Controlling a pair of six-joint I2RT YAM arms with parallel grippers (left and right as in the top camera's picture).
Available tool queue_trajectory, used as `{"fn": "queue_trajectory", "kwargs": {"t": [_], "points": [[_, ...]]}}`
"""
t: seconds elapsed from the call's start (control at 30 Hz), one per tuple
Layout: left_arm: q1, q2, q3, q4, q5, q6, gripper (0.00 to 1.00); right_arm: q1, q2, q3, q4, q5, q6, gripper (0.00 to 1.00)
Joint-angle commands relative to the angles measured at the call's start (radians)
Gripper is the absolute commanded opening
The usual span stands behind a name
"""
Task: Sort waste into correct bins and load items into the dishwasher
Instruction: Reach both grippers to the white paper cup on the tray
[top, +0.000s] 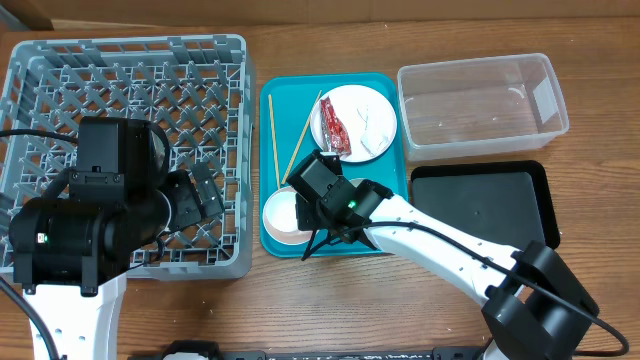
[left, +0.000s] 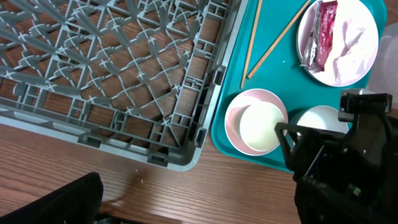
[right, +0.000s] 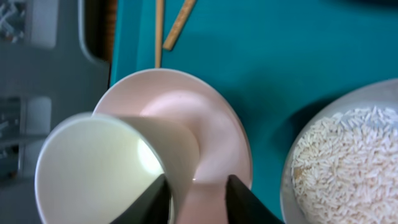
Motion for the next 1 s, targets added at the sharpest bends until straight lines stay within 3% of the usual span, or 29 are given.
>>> {"fn": "queue_trajectory", "kwargs": {"t": [0.0, 0.1, 0.13, 0.3, 0.5, 0.6, 0.73, 0.97], "points": [[0.004, -0.011, 0.013, -0.012, -0.017, -0.018, 1.00, -0.003, 0.011, 0.019, 0.004, 0.042, 0.006, 0.23], [0.004, -0.011, 0.013, -0.028, -0.021, -0.016, 1.00, -0.004, 0.009, 0.020, 0.011, 0.044, 0.003, 0.13], [0.004, -0.011, 0.013, -0.033, -0.022, -0.009, 1.00, -0.010, -0.004, 0.023, 0.006, 0.042, 0.001, 0.05], [0.005, -0.011, 0.013, -0.006, 0.046, 0.056, 1.00, -0.084, -0.137, 0.027, -0.027, -0.063, -0.002, 0.04], [0.005, 0.006, 0.013, 0.084, 0.375, 0.225, 1.00, -0.318, -0.301, 0.027, -0.027, -0.442, -0.181, 0.04], [0.005, 0.043, 0.013, 0.127, 0.608, 0.285, 1.00, -0.451, -0.341, 0.027, -0.033, -0.712, -0.341, 0.04], [0.005, 0.118, 0.013, 0.153, 0.911, 0.355, 1.00, -0.589, -0.351, 0.027, -0.080, -0.953, -0.449, 0.04], [0.005, 0.285, 0.007, 0.144, 1.317, 0.560, 1.00, -0.674, -0.350, 0.027, -0.064, -1.282, -0.560, 0.04]]}}
